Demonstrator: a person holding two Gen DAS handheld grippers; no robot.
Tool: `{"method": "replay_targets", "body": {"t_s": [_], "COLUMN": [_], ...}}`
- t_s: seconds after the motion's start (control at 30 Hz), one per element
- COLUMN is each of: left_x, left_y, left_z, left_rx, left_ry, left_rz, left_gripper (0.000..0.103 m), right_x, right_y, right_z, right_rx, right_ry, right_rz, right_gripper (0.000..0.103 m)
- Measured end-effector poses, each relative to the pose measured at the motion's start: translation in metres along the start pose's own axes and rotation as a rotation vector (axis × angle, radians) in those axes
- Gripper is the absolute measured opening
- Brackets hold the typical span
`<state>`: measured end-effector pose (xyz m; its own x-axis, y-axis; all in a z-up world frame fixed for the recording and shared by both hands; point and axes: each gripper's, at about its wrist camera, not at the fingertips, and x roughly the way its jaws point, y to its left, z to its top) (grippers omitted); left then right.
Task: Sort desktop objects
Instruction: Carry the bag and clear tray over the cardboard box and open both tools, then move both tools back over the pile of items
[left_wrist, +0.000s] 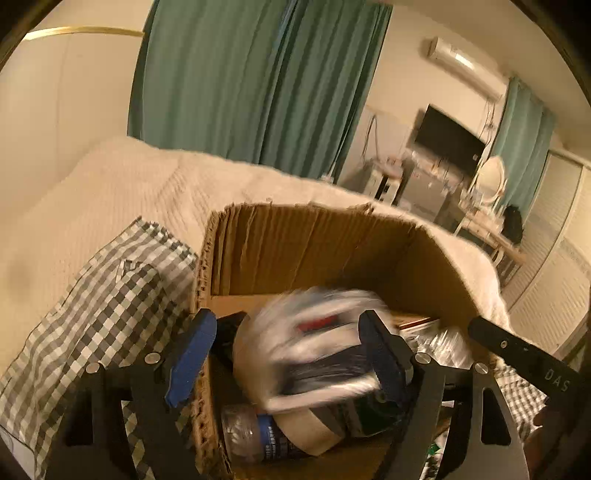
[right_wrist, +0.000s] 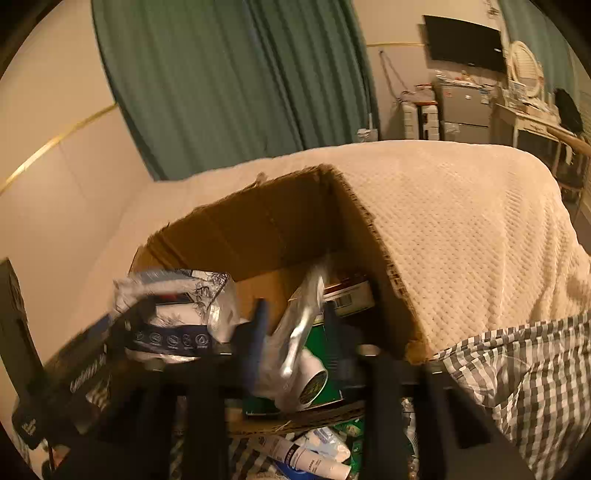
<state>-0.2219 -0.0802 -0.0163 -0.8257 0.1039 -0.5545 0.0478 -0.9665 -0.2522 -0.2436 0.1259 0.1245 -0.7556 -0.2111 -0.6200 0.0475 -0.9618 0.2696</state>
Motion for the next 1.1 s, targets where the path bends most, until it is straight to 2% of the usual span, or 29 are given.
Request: {"method": "replay_targets", "body": {"t_s": [0.07, 0.23, 0.4, 0.53, 0.63, 0.83, 0.97, 1.03, 1.1], "left_x": [-0.014, -0.057, -0.096, -0.104, -0.094, -0.063, -0.05, -0.043, -0.038], "left_y": [-0.002, -0.011, -0.022, -0.029, -0.035, -0.049, -0.053, -0.059, -0.063], "left_z": [-0.002, -0.004, -0.019, -0.05, -0.083, -0.141, -0.171, -0.179, -0.186], "left_rx": [0.007, 0.008, 0.023, 0.05, 0.068, 0.168, 0.229, 0.276, 0.315], "left_ry": [-0.026, -0.07, -0.067, 0.003, 0.095, 0.248, 0.327, 0.357, 0.391], "left_rz": [0.024, 0.008, -0.014, -0.017, -0.028, 0.006, 0.035, 0.062, 0.078], "left_gripper": [0.095, 0.101, 0.103, 0.103, 0.103, 0.103, 0.103, 0.103, 0.103], "right_x": [-0.013, -0.061, -0.105, -0.128, -0.127, -0.105, -0.081, -0.077, -0.08], "right_y": [-0.002, -0.003, -0.013, -0.026, -0.04, -0.07, -0.095, -0.104, -0.103], "right_z": [-0.003, -0.014, -0.026, -0.045, -0.067, -0.12, -0.16, -0.164, -0.163], "right_rx": [-0.002, -0.053, -0.086, -0.096, -0.094, -0.074, -0.007, 0.035, 0.041], "right_ry": [-0.018, -0.048, -0.075, -0.078, -0.041, 0.012, 0.116, 0.148, 0.137], "right_rz": [-0.01, -0.041, -0.09, -0.137, -0.147, -0.186, -0.188, -0.171, -0.165], "right_gripper": [0.038, 0.039, 0.054, 0.064, 0.068, 0.068, 0.068, 0.068, 0.068]}}
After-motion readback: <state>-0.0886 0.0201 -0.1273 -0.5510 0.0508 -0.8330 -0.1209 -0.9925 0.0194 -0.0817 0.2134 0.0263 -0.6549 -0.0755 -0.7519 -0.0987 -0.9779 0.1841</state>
